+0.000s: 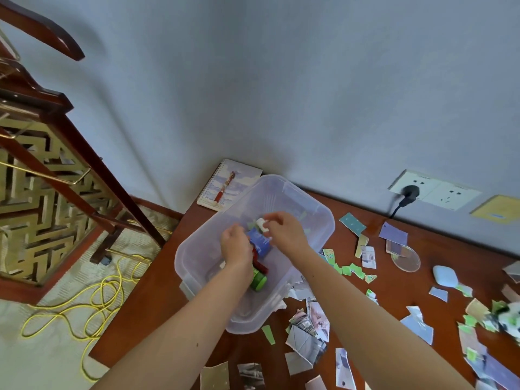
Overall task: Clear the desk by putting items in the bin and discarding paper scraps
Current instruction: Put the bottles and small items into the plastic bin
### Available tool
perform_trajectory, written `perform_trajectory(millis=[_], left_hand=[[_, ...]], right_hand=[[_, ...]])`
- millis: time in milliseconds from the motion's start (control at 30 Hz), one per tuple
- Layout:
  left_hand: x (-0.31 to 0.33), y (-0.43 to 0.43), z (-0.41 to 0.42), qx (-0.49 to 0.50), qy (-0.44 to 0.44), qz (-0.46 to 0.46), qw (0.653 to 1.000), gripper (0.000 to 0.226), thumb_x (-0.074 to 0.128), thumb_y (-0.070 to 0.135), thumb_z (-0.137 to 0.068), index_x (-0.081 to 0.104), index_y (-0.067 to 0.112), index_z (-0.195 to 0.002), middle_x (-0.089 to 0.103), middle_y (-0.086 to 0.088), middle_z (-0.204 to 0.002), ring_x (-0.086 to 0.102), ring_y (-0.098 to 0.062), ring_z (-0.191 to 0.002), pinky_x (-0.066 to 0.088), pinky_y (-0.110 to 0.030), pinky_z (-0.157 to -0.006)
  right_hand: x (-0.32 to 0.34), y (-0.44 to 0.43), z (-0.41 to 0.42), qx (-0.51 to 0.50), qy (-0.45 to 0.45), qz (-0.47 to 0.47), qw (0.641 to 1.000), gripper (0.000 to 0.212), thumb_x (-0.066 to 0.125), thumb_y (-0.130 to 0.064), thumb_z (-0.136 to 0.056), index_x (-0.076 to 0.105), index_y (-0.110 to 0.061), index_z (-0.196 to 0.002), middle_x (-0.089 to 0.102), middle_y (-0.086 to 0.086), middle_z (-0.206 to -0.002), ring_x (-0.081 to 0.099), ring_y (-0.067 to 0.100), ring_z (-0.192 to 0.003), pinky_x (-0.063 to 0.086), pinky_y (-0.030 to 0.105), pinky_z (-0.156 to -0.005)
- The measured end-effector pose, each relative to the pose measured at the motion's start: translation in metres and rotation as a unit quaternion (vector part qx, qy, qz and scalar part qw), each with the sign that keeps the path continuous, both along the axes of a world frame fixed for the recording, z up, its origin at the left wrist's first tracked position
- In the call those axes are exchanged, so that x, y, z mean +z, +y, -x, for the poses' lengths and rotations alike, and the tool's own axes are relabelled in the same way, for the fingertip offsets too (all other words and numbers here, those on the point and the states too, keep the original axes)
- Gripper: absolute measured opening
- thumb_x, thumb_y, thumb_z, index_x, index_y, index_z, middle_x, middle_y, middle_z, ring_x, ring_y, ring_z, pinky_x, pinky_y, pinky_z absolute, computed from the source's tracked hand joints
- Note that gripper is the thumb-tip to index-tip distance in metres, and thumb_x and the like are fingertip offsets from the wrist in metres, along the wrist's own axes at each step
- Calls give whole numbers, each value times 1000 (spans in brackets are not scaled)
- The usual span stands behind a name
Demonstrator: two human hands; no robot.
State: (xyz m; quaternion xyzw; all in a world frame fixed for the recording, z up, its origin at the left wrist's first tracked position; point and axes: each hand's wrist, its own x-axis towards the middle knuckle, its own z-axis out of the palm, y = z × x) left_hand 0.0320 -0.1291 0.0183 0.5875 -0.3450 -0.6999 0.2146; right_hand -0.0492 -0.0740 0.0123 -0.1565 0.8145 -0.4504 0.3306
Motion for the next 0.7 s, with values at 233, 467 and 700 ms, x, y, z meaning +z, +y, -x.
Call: perform_trajectory(millis=[233,467,700], left_hand=[[44,47,31,-73,109,110,985,22,38,7,-98,56,20,-98,60,-2,-94,58,-15,-78,51,-27,-69],[47,113,59,-188,138,102,967,26,40,3,-96,60,20,-92,61,-1,-90,60,-16,-77,54,-29,-74],[37,179,78,-283,115,44,951,17,45,5,-97,58,14,-101,62,-2,-88,57,-14,-73,51,-27,-71]], right_hand=[[36,62,13,-210,74,161,961,23,48,-4,-90,65,-17,-96,68,2,-87,58,14,-70,47,27,-61],[32,139,27,-298,69,123,944,23,49,-4,-86,65,-20,-89,66,2,-78,52,13,-60,43,28,-57],[21,221,40,-335,62,91,936,19,52,-7,-88,68,-16,-93,62,-4,-75,54,15,-62,45,33,-59]])
